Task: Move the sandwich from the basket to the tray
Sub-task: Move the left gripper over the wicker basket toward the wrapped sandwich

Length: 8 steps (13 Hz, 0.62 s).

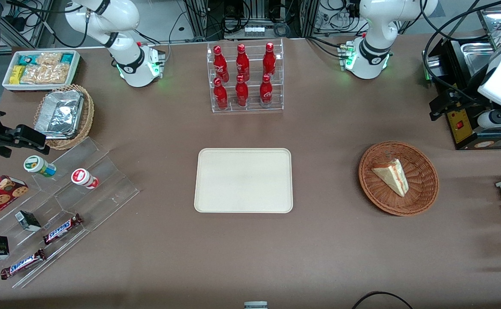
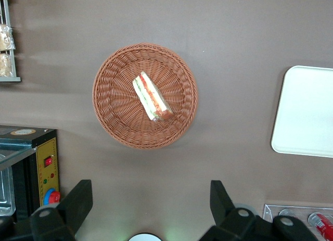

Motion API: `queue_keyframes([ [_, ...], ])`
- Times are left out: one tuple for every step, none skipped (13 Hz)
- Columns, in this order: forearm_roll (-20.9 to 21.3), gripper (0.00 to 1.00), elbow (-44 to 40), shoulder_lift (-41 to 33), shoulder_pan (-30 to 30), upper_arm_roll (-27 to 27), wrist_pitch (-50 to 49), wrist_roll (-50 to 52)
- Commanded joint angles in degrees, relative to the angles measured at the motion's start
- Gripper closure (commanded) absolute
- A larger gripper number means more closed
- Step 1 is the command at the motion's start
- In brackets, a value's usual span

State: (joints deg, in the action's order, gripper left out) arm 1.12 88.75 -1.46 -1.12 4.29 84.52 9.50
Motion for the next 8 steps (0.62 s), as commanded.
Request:
queue_keyframes([
  [-0.42,0.00,0.02,-0.38,-0.64,-0.25,-0.67,0.78],
  [-0.42,0.00,-0.16,-0.21,-0.47,-0.25,-0.76,0.78],
  [-0.50,0.00,-0.07,-0.12,-0.12,-0.34,-0.76,0.61],
  [-0.42,0.00,0.10,0.06,0.24,-0.51,-0.67,0.61],
  [-0.33,0.00,0.28,0.67,0.33,-0.69,-0.76,0.69],
  [-0.07,0.00,0.28,1.28,0.41,-0.77,-0.59,0.78],
  [0.02,0.00,0.28,2.07,0.50,-1.12,-0.32,0.78],
  [0.02,0.00,0.28,2.69,0.50,-2.08,0.03,0.78],
])
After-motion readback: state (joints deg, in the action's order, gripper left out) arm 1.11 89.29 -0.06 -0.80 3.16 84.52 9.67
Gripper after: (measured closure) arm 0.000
